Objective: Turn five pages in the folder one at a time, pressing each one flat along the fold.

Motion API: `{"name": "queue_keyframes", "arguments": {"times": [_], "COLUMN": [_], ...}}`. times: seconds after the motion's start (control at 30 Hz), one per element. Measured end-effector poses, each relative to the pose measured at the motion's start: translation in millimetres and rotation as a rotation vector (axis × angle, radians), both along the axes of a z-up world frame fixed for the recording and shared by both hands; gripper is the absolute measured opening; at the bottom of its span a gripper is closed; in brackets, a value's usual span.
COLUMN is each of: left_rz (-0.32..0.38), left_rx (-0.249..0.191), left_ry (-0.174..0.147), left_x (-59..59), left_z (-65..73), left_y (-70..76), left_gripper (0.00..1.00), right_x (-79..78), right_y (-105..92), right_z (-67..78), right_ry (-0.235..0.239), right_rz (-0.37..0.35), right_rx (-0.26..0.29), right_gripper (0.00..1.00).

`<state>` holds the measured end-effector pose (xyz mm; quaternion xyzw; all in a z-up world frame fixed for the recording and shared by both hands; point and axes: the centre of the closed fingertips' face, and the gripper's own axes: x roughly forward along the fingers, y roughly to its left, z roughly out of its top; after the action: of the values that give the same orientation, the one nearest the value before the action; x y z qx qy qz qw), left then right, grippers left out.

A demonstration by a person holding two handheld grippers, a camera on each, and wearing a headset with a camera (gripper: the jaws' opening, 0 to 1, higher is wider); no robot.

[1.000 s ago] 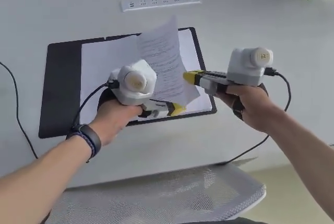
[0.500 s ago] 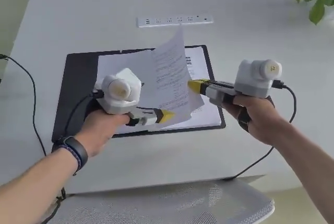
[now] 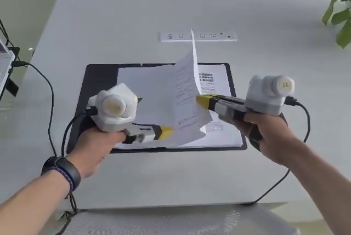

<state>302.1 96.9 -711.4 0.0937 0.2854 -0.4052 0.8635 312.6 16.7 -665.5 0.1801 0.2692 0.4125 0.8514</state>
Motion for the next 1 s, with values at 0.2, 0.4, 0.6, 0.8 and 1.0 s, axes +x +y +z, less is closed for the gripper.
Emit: {"name": "queue_keyframes", "arguments": {"times": [0.2,0.4,0.6,0.8,1.0], "left_rz": [0.037,0.07,0.1,0.127,0.15], "left_rx": [-0.009,-0.02,-0.027,-0.037,-0.042], "left_ry": [-0.001,-0.007,-0.013,-0.026,-0.03], "left_x": [3.2,1.9,-3.1,-7.8,-15.4], "left_z": [-0.1,4.4,10.9,17.8,21.2], "left_y": [21.9,38.2,53.1,68.0,84.4], "left_gripper": [0.78,0.78,0.78,0.79,0.79], "right_x": [2.8,2.6,2.8,3.5,3.1], "right_y": [20.5,43.9,64.3,83.3,105.7], "right_z": [3.9,6.4,1.0,1.3,-3.2], "right_ry": [-0.006,-0.003,0.011,0.019,0.031], "right_rz": [0.033,0.063,0.091,0.115,0.147], "right_rx": [0.003,0.018,0.013,0.024,0.025], "right_gripper": [0.0,0.0,0.0,0.0,0.0]}}
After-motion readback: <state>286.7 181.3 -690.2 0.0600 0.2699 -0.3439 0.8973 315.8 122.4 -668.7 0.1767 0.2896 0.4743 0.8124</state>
